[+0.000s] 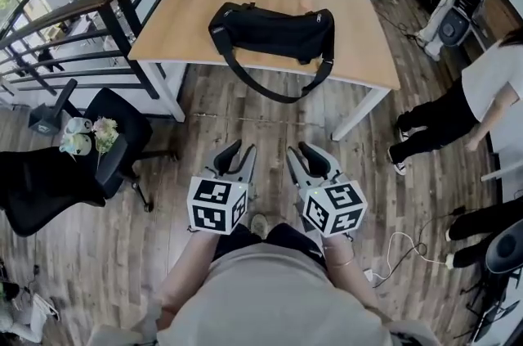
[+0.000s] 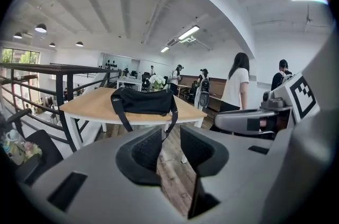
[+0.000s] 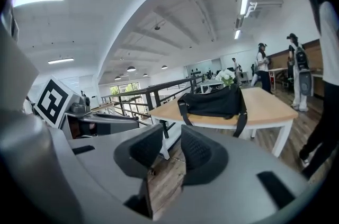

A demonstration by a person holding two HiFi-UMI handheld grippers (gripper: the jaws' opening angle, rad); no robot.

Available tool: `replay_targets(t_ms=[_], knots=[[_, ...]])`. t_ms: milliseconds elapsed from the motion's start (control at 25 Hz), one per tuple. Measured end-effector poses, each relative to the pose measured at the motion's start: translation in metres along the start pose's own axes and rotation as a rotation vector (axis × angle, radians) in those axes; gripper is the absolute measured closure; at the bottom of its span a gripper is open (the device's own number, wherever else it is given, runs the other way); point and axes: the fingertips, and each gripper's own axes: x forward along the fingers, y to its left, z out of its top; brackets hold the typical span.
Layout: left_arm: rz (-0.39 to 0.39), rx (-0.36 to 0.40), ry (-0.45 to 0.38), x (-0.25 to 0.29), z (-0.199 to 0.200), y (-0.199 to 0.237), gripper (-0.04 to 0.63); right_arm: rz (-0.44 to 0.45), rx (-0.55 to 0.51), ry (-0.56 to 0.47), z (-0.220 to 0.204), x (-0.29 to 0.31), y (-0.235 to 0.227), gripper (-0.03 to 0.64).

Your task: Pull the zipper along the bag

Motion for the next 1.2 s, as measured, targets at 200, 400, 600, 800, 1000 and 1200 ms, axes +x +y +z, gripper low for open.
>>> replay_targets(t_ms=[200, 400, 600, 800, 1000, 1200], knots=[[-0.002, -0.006, 0.033, 0.027, -0.001, 0.004, 0.479, 0.014, 0.027, 0.031, -0.004, 0.019, -0.016, 0.515], [-0.019, 0.001, 0.059, 0.049, -0.002, 0.012, 0.479, 0.013, 0.043, 0.04, -0.003, 0.035, -0.03, 0.515], [-0.039, -0.001, 0.07, 0.081, 0.004, 0.02, 0.479, -0.008, 0.059, 0.036, 0.005, 0.054, -0.052, 0.515], [-0.072, -0.009, 0.084, 0.123, 0.012, 0.035, 0.479, -0.043, 0.061, 0.042, 0.016, 0.083, -0.076, 0.515], [-0.116, 0.008, 0.081, 0.173, 0.037, 0.057, 0.479, -0.073, 0.062, 0.023, 0.041, 0.125, -0.106, 0.515], [-0.155, 0.026, 0.091, 0.218, 0.068, 0.083, 0.479, -0.095, 0.065, -0.01, 0.078, 0.167, -0.13, 0.515]])
